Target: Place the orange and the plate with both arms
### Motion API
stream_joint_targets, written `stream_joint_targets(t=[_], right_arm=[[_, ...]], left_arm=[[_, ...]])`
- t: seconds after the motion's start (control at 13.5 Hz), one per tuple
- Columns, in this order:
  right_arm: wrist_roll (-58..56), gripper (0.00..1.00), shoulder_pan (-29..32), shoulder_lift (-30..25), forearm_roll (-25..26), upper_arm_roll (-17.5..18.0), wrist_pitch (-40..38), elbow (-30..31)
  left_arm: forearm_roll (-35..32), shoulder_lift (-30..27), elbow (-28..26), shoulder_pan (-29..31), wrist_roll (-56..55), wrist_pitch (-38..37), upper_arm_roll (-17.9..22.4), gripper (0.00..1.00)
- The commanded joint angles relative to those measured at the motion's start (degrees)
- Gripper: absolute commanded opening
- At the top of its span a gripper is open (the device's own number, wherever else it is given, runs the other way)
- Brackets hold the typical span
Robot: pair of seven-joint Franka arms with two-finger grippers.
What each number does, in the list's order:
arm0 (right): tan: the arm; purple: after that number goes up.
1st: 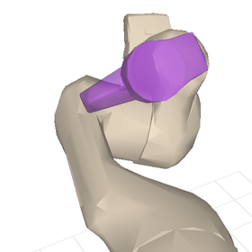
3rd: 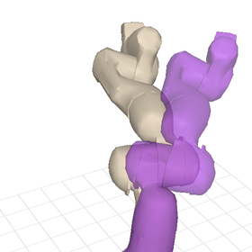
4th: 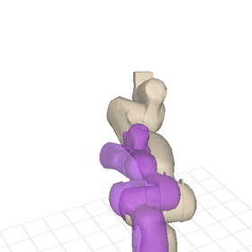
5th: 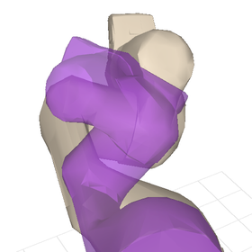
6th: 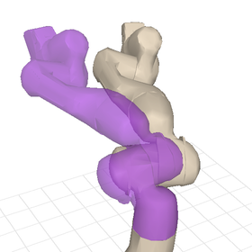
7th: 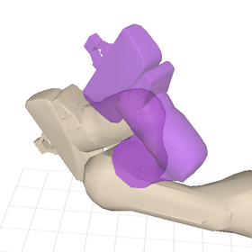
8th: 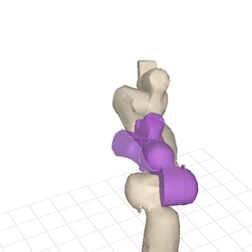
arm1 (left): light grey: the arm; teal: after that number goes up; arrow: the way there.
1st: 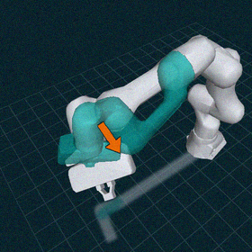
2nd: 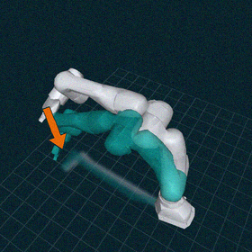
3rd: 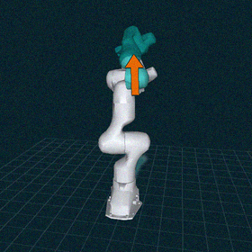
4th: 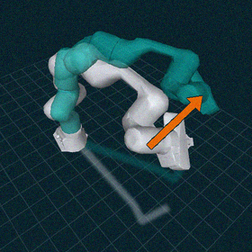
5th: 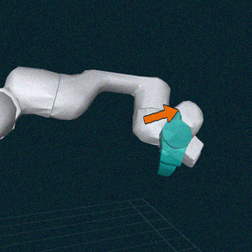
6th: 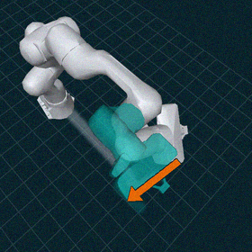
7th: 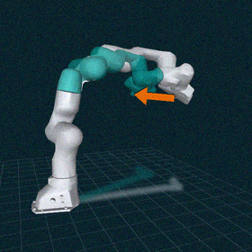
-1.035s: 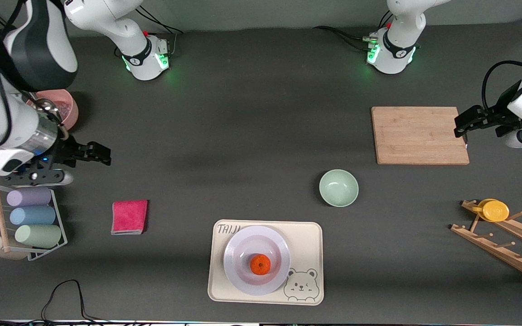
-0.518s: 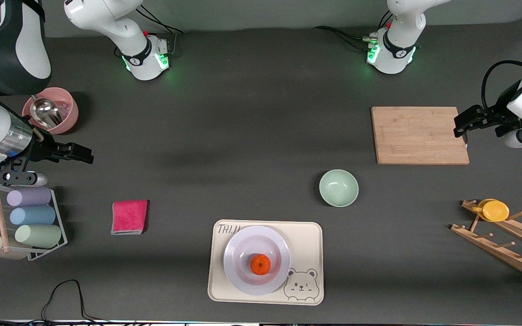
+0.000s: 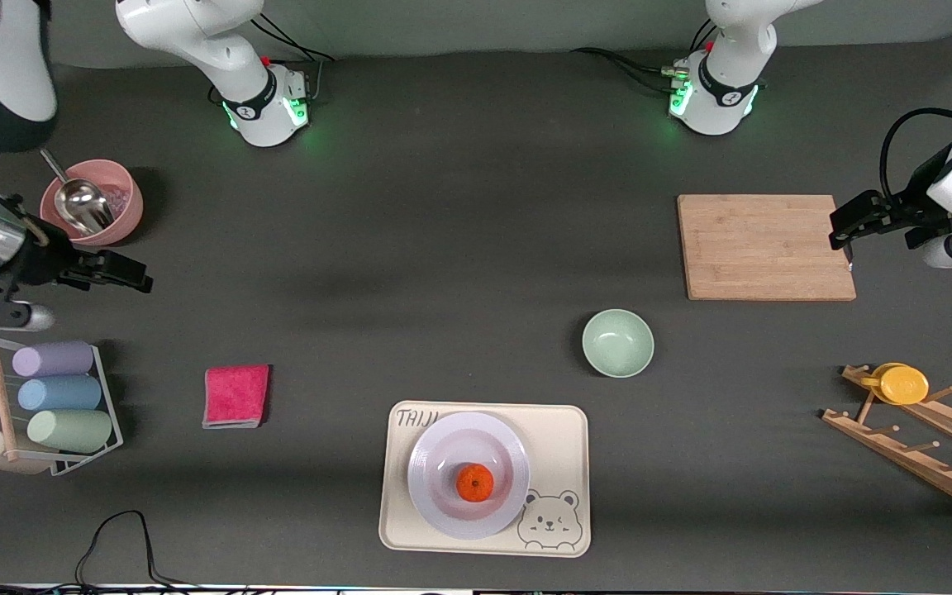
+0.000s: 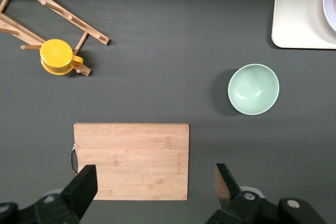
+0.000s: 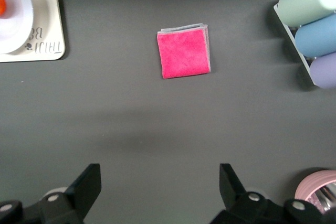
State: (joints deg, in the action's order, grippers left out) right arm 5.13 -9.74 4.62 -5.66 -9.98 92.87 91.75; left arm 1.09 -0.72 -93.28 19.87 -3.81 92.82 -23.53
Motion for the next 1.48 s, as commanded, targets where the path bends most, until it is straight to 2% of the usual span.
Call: stream_joint_targets(t=[0.0,0.15,0.44,0.59,0.67,1.4], right_arm=[[0.59,1.00,11.14,-7.85,-0.58,12.69,3.26,9.55],[0.50,1.00,10.45,-10.42,-0.40,12.70,6.44,13.98],[0.50,1.00,8.95,-9.90,0.38,12.00,6.45,13.37],[0.59,1.00,6.15,-9.81,1.27,8.33,6.10,13.02],[0.59,1.00,5.62,-9.90,1.27,7.61,6.01,12.76],[0.76,1.00,6.05,-9.37,1.27,7.52,5.48,10.04]], left_arm=[[0.84,-1.83,-1.20,0.61,1.44,-0.10,0.07,1.00],[0.84,-1.83,-1.20,0.69,1.44,-0.27,0.24,1.00],[0.49,-1.83,-1.11,0.52,1.52,-0.62,0.60,1.00],[0.49,-1.83,-1.11,0.52,1.52,-0.62,0.68,1.00],[0.49,-1.83,-1.11,0.52,1.52,-0.54,0.68,1.00],[-0.04,-1.39,-0.85,0.52,1.52,-0.45,0.60,1.00]])
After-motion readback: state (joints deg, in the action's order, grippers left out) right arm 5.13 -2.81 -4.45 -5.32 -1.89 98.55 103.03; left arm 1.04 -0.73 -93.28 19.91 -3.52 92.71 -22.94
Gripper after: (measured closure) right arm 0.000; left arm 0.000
